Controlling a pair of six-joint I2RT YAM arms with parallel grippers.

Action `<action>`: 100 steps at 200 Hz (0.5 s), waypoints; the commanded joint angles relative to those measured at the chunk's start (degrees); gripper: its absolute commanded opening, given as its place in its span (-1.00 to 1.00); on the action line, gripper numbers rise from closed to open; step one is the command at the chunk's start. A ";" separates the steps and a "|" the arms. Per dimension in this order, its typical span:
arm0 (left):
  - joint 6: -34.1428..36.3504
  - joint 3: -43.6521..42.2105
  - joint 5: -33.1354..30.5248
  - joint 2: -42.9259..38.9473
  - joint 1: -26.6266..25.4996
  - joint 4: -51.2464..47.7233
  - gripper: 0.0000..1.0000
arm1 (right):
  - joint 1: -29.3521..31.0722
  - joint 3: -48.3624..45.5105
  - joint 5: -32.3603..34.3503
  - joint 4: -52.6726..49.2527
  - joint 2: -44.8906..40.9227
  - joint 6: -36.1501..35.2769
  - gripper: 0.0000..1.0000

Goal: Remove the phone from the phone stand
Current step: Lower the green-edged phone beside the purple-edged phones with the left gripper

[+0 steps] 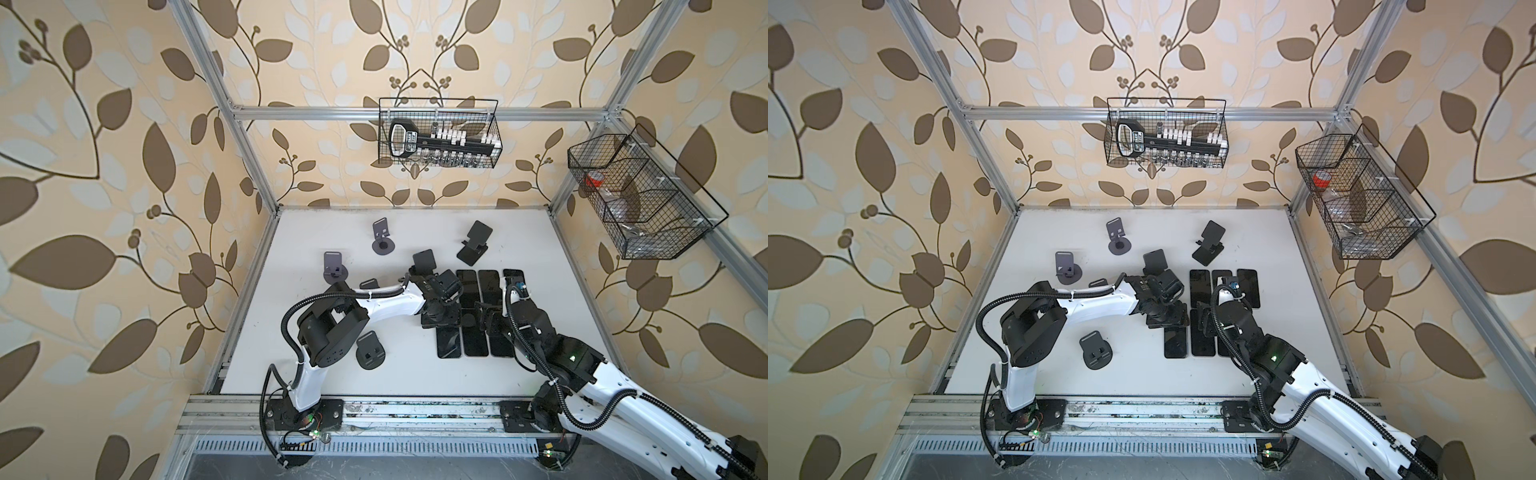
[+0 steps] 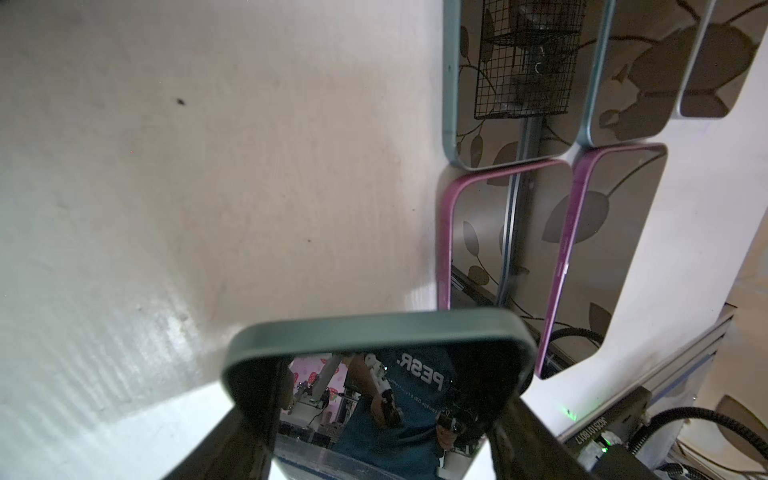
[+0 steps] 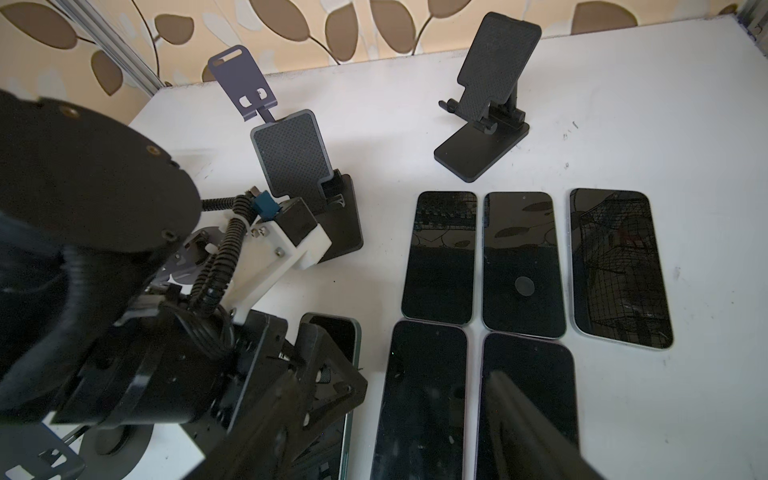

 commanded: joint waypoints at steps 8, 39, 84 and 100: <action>-2.07 2.54 -0.21 0.42 -0.56 -1.98 -0.24 | -0.23 -0.94 1.28 0.78 -0.28 -0.12 0.44; -2.25 3.28 -0.23 1.05 -0.62 -2.87 -0.12 | -0.22 -0.96 1.37 0.79 -0.34 -0.12 0.44; -2.70 3.50 -1.26 1.14 -0.62 -2.79 -0.05 | -0.23 -1.10 1.40 0.87 -0.33 -0.10 0.44; -3.17 3.54 -1.94 1.23 -0.62 -2.39 -0.03 | -0.23 -0.88 1.19 0.87 -0.16 -0.20 0.44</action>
